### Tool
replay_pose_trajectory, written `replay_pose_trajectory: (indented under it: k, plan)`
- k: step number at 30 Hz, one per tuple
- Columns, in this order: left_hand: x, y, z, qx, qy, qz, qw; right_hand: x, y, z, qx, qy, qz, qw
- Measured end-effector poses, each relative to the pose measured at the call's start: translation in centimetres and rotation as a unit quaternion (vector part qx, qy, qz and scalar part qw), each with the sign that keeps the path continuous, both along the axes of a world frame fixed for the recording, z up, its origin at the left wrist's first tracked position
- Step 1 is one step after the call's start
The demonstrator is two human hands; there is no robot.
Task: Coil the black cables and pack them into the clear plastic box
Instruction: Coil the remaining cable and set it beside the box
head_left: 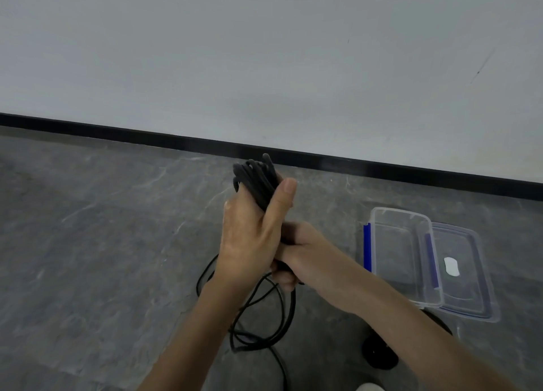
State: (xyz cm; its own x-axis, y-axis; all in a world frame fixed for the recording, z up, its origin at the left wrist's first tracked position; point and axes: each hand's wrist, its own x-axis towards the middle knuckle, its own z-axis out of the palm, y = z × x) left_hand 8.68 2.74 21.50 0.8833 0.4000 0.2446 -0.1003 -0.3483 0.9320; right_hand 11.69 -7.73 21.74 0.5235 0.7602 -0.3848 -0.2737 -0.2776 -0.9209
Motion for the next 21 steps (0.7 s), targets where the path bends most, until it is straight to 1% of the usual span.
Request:
replay_pose_trajectory:
  k: [2,5,6,8,10,14,17,19,21]
  plan:
    - [0.0,-0.3,0.2,0.038,0.01,0.01,0.999,-0.1,0.0,-0.2,-0.011,-0.014,0.004,1.0]
    - [-0.1,-0.4,0.0,0.048,0.035,0.012,0.998,0.0,-0.1,-0.3,-0.032,-0.034,0.004,0.999]
    - [-0.1,-0.2,-0.1,0.044,0.04,0.012,0.998,0.1,-0.2,-0.2,-0.031,-0.031,0.002,0.999]
    - [0.0,0.3,-0.2,0.032,0.045,0.002,0.998,0.3,-0.2,0.0,-0.015,0.003,-0.007,1.0]
    - [0.0,0.8,-0.2,0.023,0.043,-0.023,0.999,0.6,-0.3,0.1,-0.007,0.028,-0.011,1.0]
    - [0.2,1.6,-0.7,0.052,0.017,-0.051,0.997,0.5,-0.4,0.0,-0.014,0.015,-0.002,1.0]
    - [0.3,1.9,-0.6,0.043,0.005,-0.038,0.998,0.3,-0.5,0.3,-0.012,0.007,-0.004,1.0]
    - [0.3,2.1,-0.5,0.028,0.003,-0.025,0.999,0.0,-0.7,0.4,-0.01,0.034,0.003,0.999]
    - [0.3,2.7,-0.5,0.049,0.014,-0.003,0.999,-0.2,-0.7,0.4,-0.019,0.044,0.021,0.999]
